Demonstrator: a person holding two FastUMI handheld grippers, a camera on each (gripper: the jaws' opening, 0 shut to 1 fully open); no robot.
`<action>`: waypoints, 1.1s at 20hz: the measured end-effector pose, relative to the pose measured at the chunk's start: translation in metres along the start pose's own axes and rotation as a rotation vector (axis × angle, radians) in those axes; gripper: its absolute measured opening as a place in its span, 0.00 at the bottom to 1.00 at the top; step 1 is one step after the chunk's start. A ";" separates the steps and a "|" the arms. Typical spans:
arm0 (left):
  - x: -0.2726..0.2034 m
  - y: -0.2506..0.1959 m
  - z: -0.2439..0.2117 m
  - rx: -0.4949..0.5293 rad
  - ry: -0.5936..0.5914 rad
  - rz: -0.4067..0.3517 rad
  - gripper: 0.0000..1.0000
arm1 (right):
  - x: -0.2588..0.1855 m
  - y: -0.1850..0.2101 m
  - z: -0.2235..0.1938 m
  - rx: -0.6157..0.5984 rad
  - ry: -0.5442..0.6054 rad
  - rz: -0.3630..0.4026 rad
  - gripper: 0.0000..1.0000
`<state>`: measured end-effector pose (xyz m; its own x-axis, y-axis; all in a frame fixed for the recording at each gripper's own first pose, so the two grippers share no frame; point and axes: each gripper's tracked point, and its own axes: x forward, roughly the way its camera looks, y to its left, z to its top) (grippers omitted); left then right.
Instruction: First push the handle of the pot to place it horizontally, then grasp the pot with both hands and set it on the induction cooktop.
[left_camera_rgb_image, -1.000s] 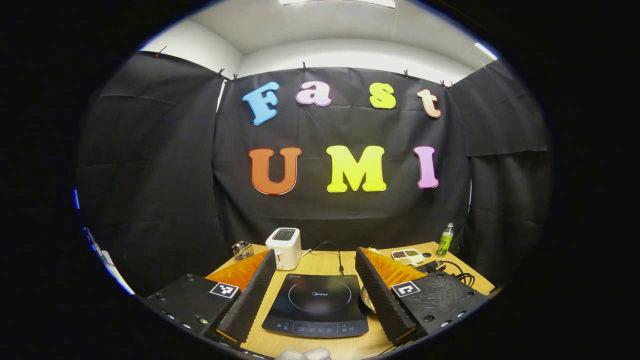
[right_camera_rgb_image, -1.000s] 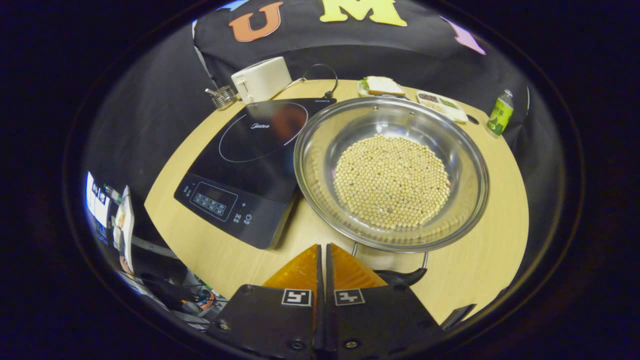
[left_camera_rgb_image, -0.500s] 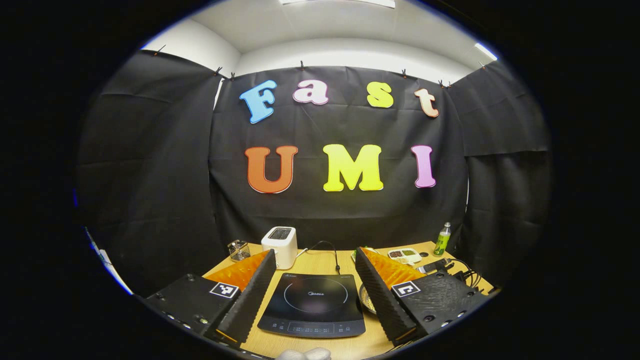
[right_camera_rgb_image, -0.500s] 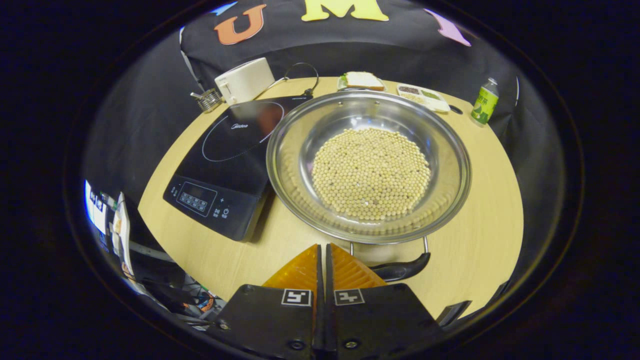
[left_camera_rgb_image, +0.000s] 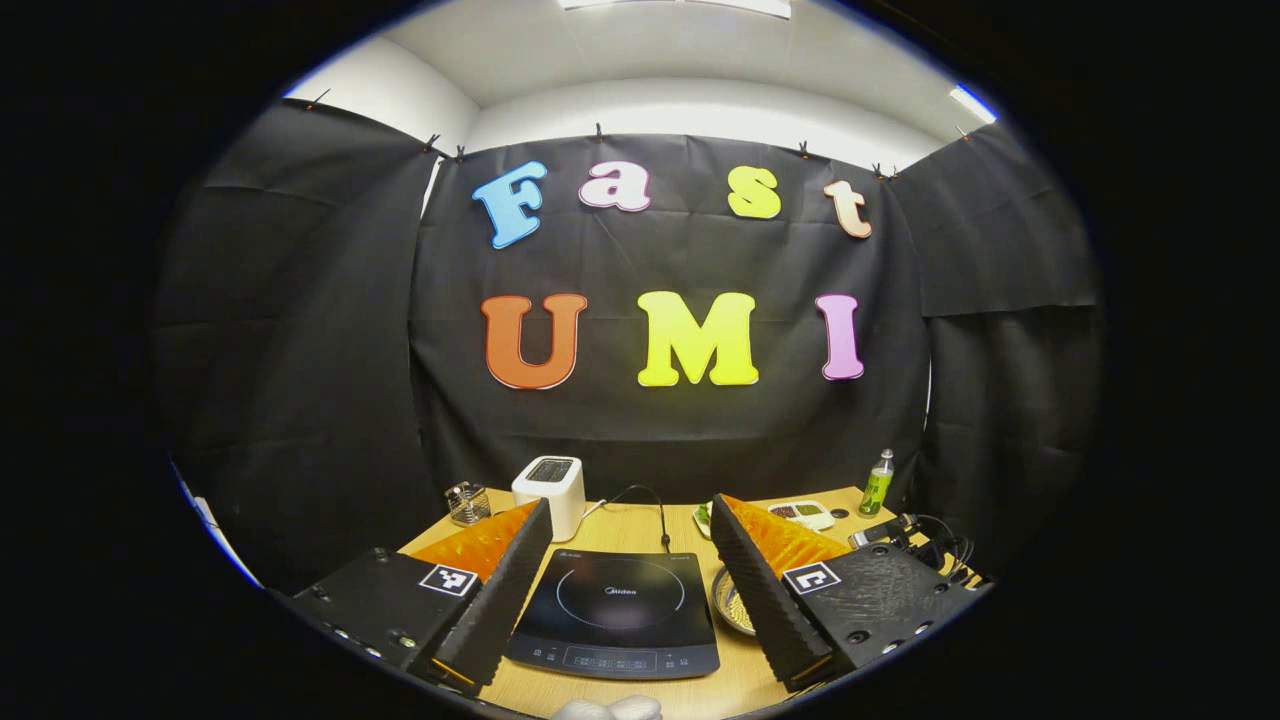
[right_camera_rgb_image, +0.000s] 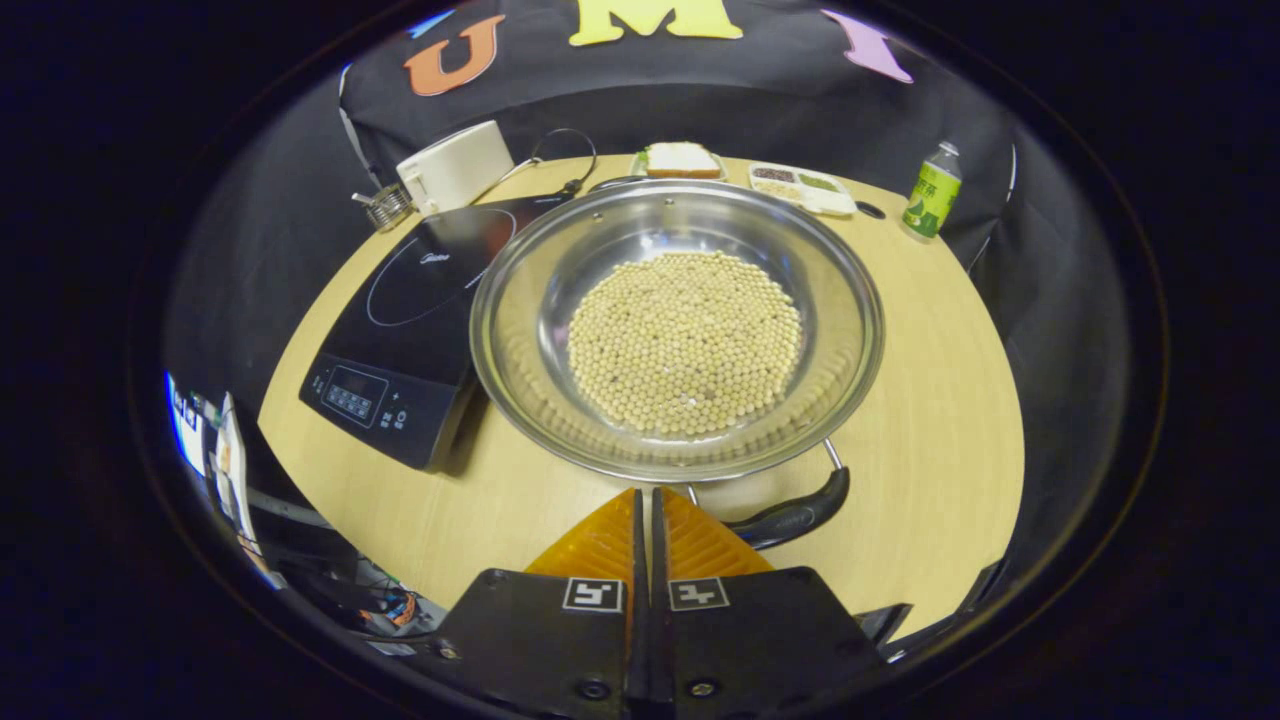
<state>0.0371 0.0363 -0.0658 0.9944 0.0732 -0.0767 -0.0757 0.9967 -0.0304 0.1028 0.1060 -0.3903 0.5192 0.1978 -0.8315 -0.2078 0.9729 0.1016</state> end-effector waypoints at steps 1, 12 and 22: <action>-0.001 -0.001 0.000 0.000 0.001 0.000 0.95 | -0.001 -0.005 -0.001 -0.001 -0.001 -0.009 0.00; 0.005 -0.013 0.001 0.002 0.000 -0.011 0.95 | -0.006 -0.061 0.000 -0.008 0.001 -0.085 0.01; 0.013 -0.023 -0.004 0.013 0.015 -0.003 0.95 | -0.003 -0.103 0.013 -0.047 -0.001 -0.135 0.04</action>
<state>0.0511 0.0146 -0.0699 0.9934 0.0698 -0.0912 -0.0717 0.9973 -0.0178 0.1333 0.0071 -0.3914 0.5458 0.0659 -0.8353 -0.1745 0.9840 -0.0364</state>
